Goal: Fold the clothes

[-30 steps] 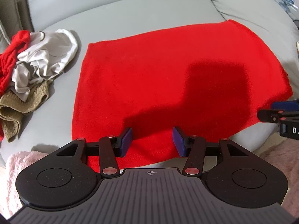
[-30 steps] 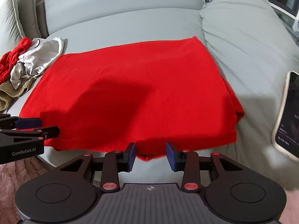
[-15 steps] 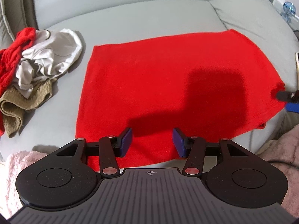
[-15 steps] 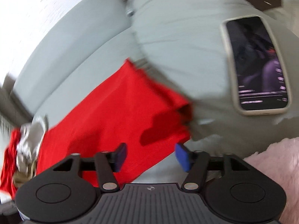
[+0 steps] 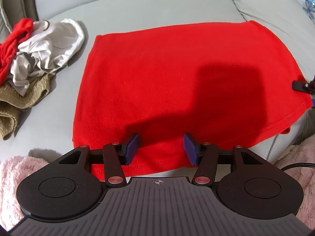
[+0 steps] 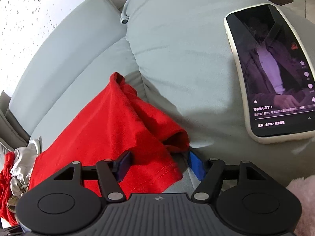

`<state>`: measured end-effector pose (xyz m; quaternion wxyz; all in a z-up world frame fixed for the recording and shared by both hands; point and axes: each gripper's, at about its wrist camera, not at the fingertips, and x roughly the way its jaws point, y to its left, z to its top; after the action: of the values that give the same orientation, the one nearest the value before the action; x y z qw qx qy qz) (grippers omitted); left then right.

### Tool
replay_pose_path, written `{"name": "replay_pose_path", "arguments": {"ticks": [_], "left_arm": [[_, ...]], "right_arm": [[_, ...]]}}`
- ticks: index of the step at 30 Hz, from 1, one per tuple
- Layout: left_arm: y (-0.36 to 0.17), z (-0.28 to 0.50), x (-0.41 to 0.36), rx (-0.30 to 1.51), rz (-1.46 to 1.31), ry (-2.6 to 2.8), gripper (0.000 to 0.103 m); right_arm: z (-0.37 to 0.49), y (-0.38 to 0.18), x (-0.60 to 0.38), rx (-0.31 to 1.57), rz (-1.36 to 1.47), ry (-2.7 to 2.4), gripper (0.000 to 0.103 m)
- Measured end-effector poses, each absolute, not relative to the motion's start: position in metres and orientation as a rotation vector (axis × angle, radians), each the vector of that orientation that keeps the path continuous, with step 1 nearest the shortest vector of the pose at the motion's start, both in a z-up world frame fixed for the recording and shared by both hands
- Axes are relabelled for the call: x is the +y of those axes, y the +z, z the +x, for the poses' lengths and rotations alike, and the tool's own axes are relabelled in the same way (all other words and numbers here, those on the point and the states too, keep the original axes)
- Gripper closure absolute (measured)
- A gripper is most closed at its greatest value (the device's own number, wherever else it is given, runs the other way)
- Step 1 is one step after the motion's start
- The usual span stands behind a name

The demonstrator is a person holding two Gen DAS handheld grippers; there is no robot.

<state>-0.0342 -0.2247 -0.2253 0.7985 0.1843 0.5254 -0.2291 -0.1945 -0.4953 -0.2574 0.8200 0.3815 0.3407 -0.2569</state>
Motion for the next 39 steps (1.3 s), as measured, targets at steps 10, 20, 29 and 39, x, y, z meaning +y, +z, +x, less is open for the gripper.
{"name": "replay_pose_path", "arguments": {"ticks": [10, 20, 29, 39], "left_arm": [[-0.226, -0.033, -0.223, 1.130, 0.383, -0.496, 0.044], [-0.227, -0.030, -0.221, 1.141, 0.369, -0.509, 0.044], [-0.224, -0.032, -0.219, 1.130, 0.375, -0.519, 0.045], [-0.170, -0.027, -0.185, 1.005, 0.288, -0.487, 0.047]], "right_arm": [[-0.190, -0.267, -0.494, 0.660, 0.791, -0.501, 0.056], [-0.219, -0.258, -0.508, 0.523, 1.049, -0.417, 0.090], [-0.202, -0.239, -0.491, 0.578, 0.917, -0.495, 0.090], [-0.146, -0.169, -0.405, 0.667, 0.276, -0.520, 0.090]]}}
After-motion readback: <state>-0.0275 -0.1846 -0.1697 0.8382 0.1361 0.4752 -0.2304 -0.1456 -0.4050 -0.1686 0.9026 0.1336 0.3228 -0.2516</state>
